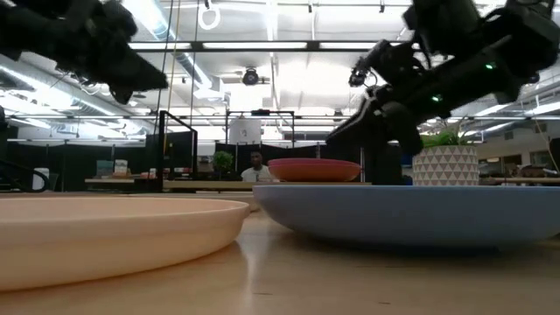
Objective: Place and stack plates onto a shelf
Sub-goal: Put the grey plate on the shelf
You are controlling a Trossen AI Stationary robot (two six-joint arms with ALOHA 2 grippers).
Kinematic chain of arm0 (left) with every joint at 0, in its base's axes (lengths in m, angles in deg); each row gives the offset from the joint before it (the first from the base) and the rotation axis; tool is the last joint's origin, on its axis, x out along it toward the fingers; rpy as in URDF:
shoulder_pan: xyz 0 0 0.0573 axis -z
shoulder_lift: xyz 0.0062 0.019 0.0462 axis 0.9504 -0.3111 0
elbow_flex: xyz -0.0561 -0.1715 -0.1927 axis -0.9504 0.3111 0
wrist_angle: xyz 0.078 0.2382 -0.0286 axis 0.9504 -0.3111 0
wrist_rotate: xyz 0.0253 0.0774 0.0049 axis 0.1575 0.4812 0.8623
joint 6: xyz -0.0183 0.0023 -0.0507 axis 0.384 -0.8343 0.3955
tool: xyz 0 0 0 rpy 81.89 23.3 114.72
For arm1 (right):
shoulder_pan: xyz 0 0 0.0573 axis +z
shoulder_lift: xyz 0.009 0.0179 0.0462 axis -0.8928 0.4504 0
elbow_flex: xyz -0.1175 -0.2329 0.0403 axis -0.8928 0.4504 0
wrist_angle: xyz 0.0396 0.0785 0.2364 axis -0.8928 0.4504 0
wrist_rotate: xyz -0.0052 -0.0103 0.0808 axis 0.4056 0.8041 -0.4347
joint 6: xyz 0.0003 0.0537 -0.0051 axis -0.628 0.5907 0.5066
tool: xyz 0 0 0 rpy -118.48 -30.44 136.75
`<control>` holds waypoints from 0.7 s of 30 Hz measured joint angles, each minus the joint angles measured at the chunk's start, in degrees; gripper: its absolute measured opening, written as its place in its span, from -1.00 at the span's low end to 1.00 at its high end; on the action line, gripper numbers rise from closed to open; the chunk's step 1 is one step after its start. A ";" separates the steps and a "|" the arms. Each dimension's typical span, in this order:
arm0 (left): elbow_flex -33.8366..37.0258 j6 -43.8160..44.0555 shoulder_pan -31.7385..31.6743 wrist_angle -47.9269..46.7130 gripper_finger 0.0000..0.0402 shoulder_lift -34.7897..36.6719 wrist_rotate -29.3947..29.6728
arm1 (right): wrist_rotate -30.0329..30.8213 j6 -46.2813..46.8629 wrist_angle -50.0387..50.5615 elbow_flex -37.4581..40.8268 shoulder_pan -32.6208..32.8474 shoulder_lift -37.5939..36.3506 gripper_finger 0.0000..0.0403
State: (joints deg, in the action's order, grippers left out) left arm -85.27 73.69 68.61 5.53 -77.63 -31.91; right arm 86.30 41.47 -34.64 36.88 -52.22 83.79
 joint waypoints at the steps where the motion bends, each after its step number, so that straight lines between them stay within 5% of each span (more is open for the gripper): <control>1: -0.81 0.39 0.02 -1.34 -0.39 -1.86 0.02 | 0.80 -0.65 -2.27 1.16 0.50 0.00 -0.68; 8: -8.23 1.90 1.11 -9.35 -0.01 -15.11 -0.72 | 3.07 -5.43 -18.40 8.59 2.13 0.00 -0.68; 21: -17.43 3.70 12.97 -12.00 0.02 -38.52 7.06 | 4.98 -8.44 -24.25 11.87 3.76 -0.01 -0.68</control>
State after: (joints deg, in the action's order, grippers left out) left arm -102.70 77.39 81.58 -6.47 -116.15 -24.85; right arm 91.29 33.03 -58.89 48.76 -48.45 83.78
